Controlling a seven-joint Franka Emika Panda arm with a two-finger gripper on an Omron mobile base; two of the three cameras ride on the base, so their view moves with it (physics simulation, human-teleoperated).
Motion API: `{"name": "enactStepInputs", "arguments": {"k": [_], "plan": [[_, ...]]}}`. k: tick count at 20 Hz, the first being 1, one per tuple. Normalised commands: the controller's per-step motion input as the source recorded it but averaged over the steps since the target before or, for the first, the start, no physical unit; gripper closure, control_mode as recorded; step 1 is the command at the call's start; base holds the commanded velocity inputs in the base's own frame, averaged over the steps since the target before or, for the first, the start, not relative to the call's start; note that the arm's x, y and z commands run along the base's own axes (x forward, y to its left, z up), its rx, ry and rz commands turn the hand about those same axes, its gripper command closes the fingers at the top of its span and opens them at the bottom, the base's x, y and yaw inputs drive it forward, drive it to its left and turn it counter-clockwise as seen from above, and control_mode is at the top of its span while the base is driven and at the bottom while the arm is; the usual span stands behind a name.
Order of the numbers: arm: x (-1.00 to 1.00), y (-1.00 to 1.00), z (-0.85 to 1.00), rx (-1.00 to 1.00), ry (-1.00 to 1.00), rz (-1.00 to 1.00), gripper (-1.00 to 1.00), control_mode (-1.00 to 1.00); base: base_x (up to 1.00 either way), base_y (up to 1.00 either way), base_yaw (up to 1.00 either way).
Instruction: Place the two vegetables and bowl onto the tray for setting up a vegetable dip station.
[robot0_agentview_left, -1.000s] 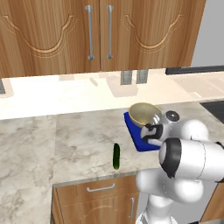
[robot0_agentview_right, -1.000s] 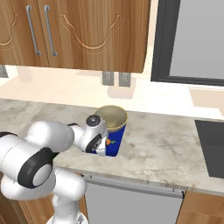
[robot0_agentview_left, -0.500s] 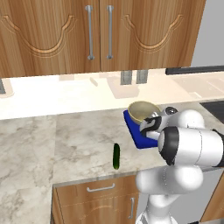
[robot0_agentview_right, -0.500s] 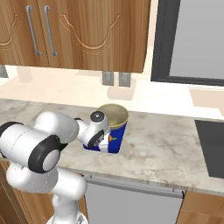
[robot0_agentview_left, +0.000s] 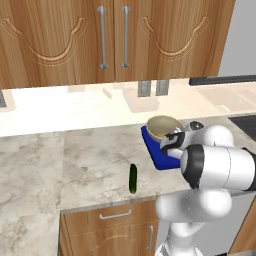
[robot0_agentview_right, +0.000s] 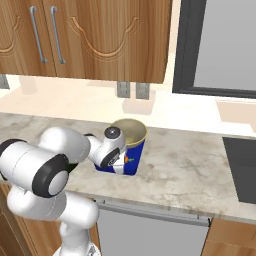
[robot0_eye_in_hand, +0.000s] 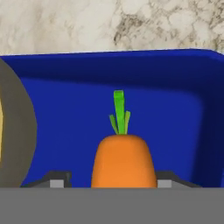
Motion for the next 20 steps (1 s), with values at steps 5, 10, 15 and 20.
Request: {"name": "enactStepInputs", "arguments": {"k": [5, 10, 15, 20], "plan": [[-0.17, 0.0, 0.03, 0.0, 0.0, 0.0, -1.0, -1.0, 0.0, 0.0, 0.0], [-0.21, 0.0, 0.09, 0.0, 0.0, 0.0, -1.0, -1.0, 0.0, 0.0, 0.0], [-0.17, 0.04, 0.16, 0.01, -0.02, 0.0, -1.0, -1.0, 0.0, 0.0, 0.0], [-0.11, 0.1, 0.13, 0.07, -0.16, 0.0, -1.0, -1.0, 0.0, 0.0, 0.0]]}}
